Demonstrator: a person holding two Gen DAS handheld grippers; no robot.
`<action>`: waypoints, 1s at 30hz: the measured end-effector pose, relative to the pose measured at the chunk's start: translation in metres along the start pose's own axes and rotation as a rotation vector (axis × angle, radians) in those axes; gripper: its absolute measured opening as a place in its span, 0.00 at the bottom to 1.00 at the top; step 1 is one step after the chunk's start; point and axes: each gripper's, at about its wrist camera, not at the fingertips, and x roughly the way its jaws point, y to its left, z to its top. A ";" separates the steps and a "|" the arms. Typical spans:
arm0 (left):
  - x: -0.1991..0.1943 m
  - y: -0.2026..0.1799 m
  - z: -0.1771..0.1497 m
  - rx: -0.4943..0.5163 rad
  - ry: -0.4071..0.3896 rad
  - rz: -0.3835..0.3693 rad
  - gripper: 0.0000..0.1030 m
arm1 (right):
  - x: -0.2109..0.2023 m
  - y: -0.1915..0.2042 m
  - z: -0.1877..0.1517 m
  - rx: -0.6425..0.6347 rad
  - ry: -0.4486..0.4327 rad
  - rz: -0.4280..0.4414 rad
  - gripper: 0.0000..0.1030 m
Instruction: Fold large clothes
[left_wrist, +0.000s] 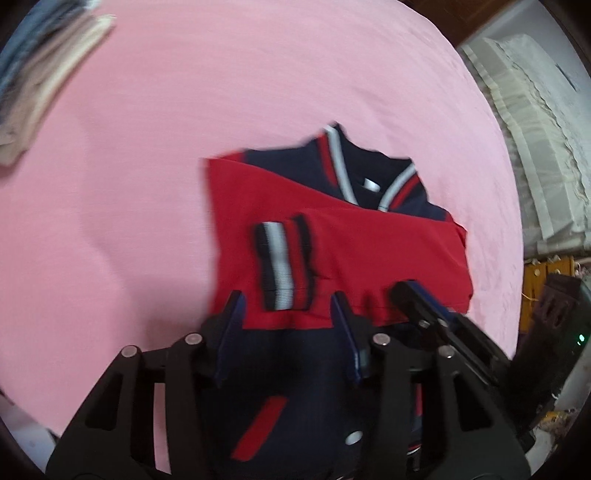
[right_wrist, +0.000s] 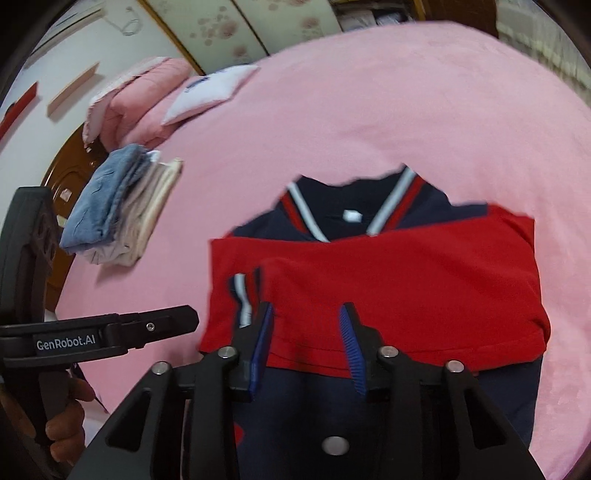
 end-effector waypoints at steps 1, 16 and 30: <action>0.008 -0.007 0.000 0.002 0.001 -0.005 0.35 | 0.004 -0.011 -0.001 0.024 0.009 0.004 0.13; 0.058 -0.032 0.011 -0.048 -0.035 0.149 0.16 | 0.004 -0.129 0.027 0.259 -0.081 -0.100 0.01; 0.044 -0.065 0.014 0.015 -0.088 0.230 0.16 | -0.029 -0.181 0.045 0.307 -0.181 -0.188 0.00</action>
